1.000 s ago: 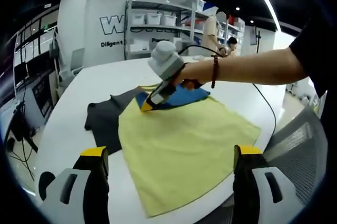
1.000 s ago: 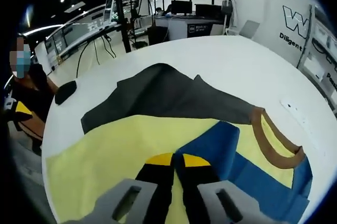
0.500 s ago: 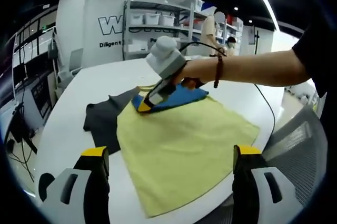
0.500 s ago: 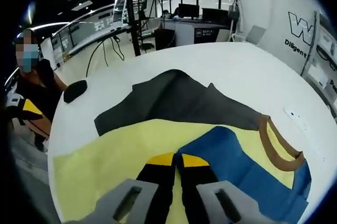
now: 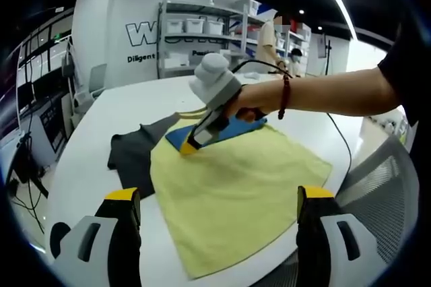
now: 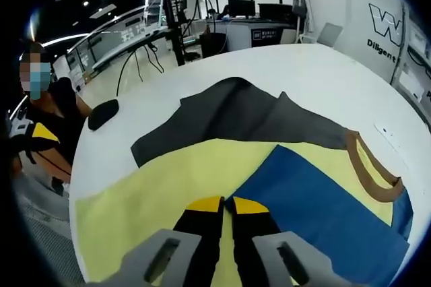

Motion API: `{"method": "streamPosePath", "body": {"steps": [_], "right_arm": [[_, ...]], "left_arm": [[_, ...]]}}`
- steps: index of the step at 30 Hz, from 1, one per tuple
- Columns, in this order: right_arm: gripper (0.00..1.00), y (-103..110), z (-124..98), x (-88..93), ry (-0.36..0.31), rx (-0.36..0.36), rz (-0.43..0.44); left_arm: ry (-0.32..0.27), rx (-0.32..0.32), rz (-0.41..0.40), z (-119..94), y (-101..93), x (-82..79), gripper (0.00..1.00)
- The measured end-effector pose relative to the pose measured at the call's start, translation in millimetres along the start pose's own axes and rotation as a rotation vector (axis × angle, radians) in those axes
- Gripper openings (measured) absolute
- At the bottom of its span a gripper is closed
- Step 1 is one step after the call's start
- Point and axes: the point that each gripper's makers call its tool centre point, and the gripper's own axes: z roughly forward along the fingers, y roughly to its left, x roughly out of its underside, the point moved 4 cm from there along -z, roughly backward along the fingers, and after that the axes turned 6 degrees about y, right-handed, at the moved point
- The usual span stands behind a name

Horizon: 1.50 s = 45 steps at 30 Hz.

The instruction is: Fold the garment on the visible template until the final outline fits inside the template.

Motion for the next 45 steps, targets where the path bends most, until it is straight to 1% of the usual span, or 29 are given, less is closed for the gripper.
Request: {"method": "streamPosePath", "body": {"steps": [2, 4, 6, 8, 11, 14, 20, 23, 27, 30, 31, 32, 34, 36, 39, 45], "right_arm": [[0.01, -0.1, 1.4, -0.9, -0.003, -0.002, 0.002], [0.06, 3.1, 0.8, -0.9, -0.014, -0.017, 0.024], [0.14, 4.3, -2.2, -3.1, -0.042, -0.02, 0.034], [0.23, 2.3, -3.3, -5.4, -0.052, -0.02, 0.039], [0.31, -0.7, -9.2, -6.2, -0.07, -0.033, 0.037], [0.36, -6.9, -13.9, -5.3, -0.087, -0.028, 0.046], [0.49, -12.7, -36.5, 0.9, -0.139, -0.004, 0.083], [0.51, -19.7, -43.0, 4.7, -0.15, 0.008, 0.098], [0.53, -24.8, -52.9, 11.6, -0.161, 0.03, 0.12], [0.53, -31.9, -63.0, 21.1, -0.168, 0.052, 0.127], [0.52, -33.4, -64.0, 24.2, -0.165, 0.053, 0.128], [0.52, -35.5, -64.6, 31.0, -0.144, 0.059, 0.13], [0.52, -38.6, -66.2, 38.8, -0.127, 0.073, 0.128], [0.52, -42.0, -70.2, 45.7, -0.123, 0.081, 0.138], [0.51, -46.4, -77.1, 50.8, -0.129, 0.092, 0.148], [0.47, -62.7, -98.2, 68.9, -0.119, 0.155, 0.166]], "left_arm": [[-0.003, 0.0, -0.003, -0.4, 0.2, -0.2, 0.95], [-0.006, -0.003, -0.006, -0.5, 0.7, -0.5, 0.96], [-0.007, -0.008, -0.005, -0.6, 1.5, -0.7, 0.97], [-0.009, -0.006, -0.005, -0.7, 1.3, -1.0, 0.97], [0.0, 0.012, -0.002, 0.3, -2.0, -0.1, 0.98], [0.003, 0.013, 0.006, 1.0, -2.9, 0.0, 0.99], [0.0, 0.002, -0.003, 0.9, -0.4, -0.8, 0.99], [-0.017, 0.011, -0.016, -0.2, -2.2, -3.4, 0.99], [0.001, 0.006, 0.006, 0.9, -3.0, -1.4, 0.99], [0.011, 0.009, 0.018, 1.6, -4.2, -0.1, 0.99], [0.013, 0.011, 0.02, 1.8, -4.5, 0.1, 0.99], [0.014, 0.015, 0.022, 2.0, -5.1, 0.1, 0.99], [0.015, 0.019, 0.023, 2.5, -5.7, 0.2, 0.99], [0.021, 0.019, 0.028, 2.7, -5.9, 0.9, 0.99], [0.021, 0.019, 0.03, 2.5, -6.1, 1.0, 0.99], [0.022, 0.016, 0.03, 2.2, -6.3, 1.2, 0.99]]}}
